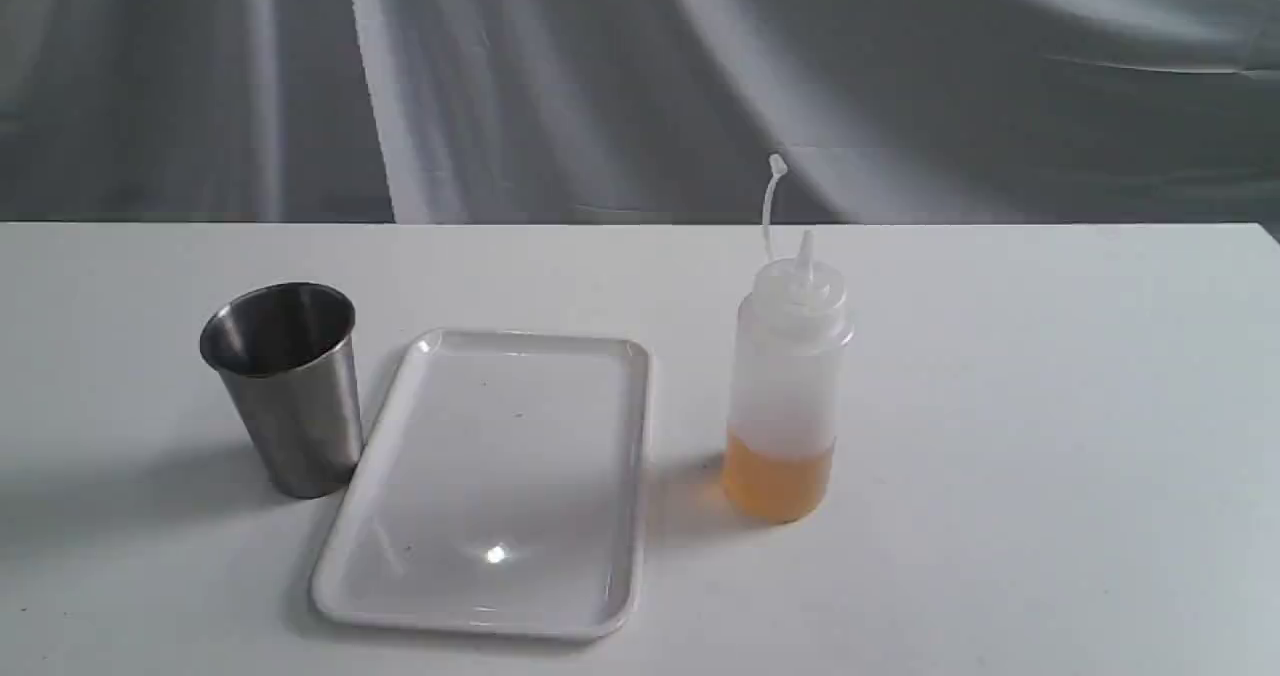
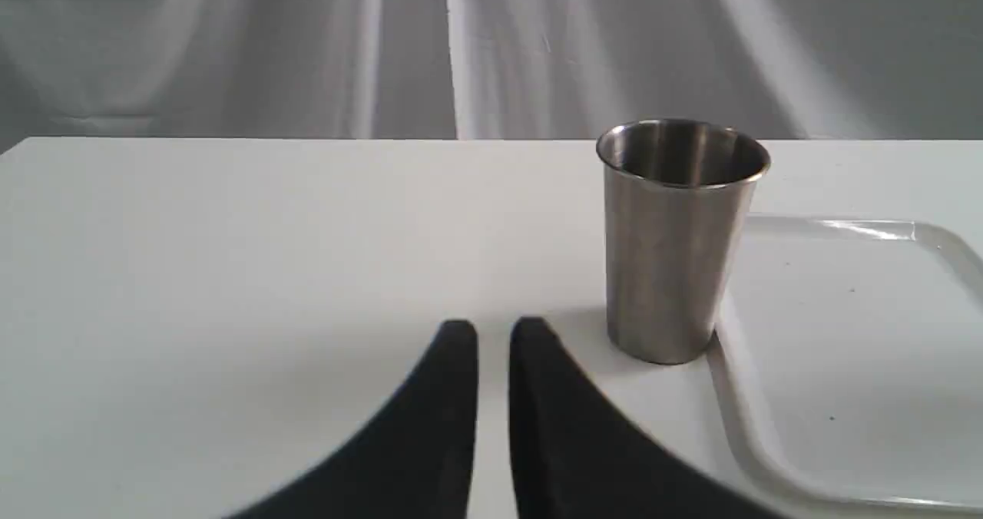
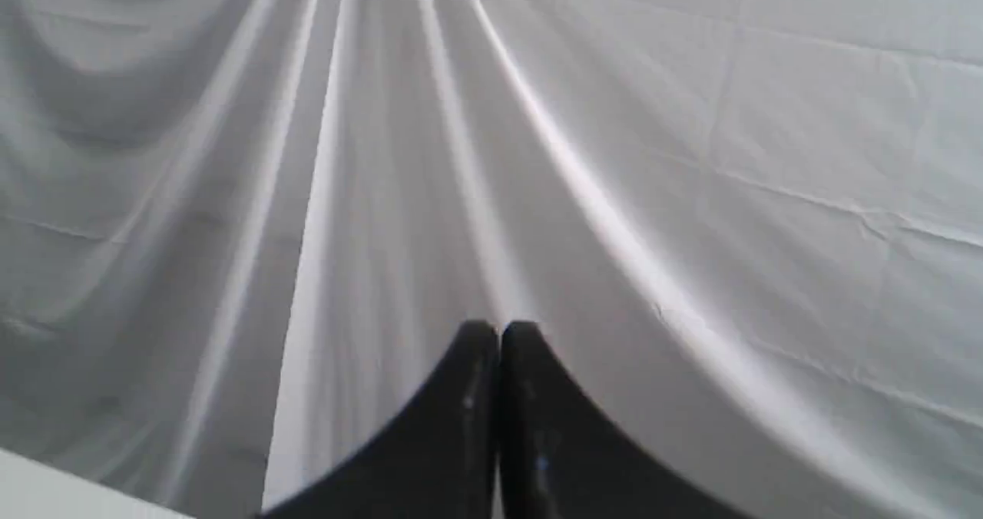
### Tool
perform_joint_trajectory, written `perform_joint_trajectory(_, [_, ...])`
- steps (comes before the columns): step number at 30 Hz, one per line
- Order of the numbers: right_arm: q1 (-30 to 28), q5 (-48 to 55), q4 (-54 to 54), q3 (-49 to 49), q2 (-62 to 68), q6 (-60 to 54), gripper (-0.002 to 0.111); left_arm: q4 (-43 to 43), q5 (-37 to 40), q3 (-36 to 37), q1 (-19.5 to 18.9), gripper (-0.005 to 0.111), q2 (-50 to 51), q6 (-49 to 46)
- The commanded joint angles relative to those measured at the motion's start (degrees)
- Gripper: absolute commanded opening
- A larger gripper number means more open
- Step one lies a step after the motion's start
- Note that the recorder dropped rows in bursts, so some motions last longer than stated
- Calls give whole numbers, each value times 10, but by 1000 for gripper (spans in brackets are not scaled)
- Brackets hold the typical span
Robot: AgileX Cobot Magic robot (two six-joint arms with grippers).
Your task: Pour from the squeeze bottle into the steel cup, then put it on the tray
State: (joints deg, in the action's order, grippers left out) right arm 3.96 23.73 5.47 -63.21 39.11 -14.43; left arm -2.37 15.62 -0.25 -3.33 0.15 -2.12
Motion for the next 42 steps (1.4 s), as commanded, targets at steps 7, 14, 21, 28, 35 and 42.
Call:
perform_joint_trajectory(7, [2, -80, 28, 15, 65, -8, 0, -3, -4, 3, 3, 8, -1, 2])
perform_joint_trajectory(14, [4, -198, 47, 133, 63, -8, 0, -3, -4, 3, 3, 8, -1, 1])
perform_joint_trajectory(21, [81, -334, 45, 270, 58, -22, 0, -3, -4, 3, 3, 8, -1, 1])
perform_joint_trajectory(28, [157, -397, 86, 364, 93, -23, 0, -3, -4, 3, 3, 8, -1, 3])
perform_joint_trajectory(35, [174, -461, 157, 428, 141, -59, 0, -3, -4, 3, 3, 8, -1, 3])
perform_joint_trajectory(42, [175, -500, 156, 467, 204, 28, 0, -3, -4, 3, 3, 8, -1, 0])
